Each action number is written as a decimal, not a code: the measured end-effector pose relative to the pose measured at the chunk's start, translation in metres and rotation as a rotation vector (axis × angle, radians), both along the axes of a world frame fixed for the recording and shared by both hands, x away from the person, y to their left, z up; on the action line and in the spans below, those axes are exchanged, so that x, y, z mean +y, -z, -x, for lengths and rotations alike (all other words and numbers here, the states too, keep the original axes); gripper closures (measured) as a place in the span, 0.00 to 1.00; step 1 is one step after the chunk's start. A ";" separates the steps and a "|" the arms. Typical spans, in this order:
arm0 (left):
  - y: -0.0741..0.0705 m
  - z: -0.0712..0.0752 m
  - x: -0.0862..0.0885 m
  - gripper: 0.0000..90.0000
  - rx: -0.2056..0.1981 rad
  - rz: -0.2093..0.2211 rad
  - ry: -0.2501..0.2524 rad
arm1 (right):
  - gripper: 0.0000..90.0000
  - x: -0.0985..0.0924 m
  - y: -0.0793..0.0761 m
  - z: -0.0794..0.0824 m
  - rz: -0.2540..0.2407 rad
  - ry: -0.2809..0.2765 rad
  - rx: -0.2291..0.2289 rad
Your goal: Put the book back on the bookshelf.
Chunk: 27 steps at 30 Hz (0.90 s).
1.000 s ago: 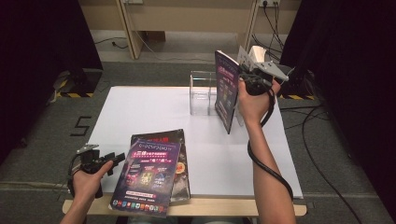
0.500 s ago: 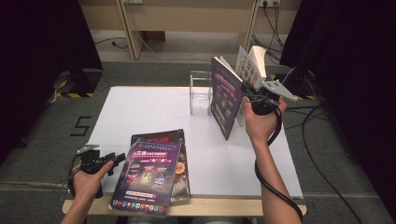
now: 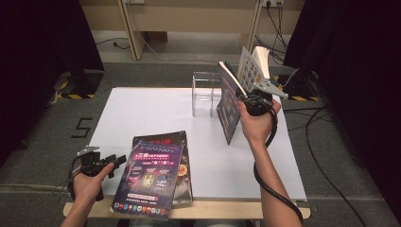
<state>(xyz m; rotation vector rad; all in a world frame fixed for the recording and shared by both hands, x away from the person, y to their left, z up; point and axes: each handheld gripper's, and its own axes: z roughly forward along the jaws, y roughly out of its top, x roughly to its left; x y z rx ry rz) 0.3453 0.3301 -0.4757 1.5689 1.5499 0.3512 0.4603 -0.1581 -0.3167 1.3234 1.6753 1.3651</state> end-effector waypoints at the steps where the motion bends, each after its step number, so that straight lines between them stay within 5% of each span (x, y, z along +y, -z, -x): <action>1: 0.000 0.000 0.000 0.51 0.000 -0.001 0.000 | 0.86 0.000 0.000 0.000 0.001 0.008 0.004; 11: 0.000 0.000 -0.004 0.51 -0.001 -0.009 0.011 | 0.93 -0.004 -0.006 -0.004 0.042 0.105 0.073; 27: 0.000 0.000 -0.004 0.44 -0.012 -0.039 0.016 | 0.94 0.009 -0.012 -0.003 0.029 0.094 0.008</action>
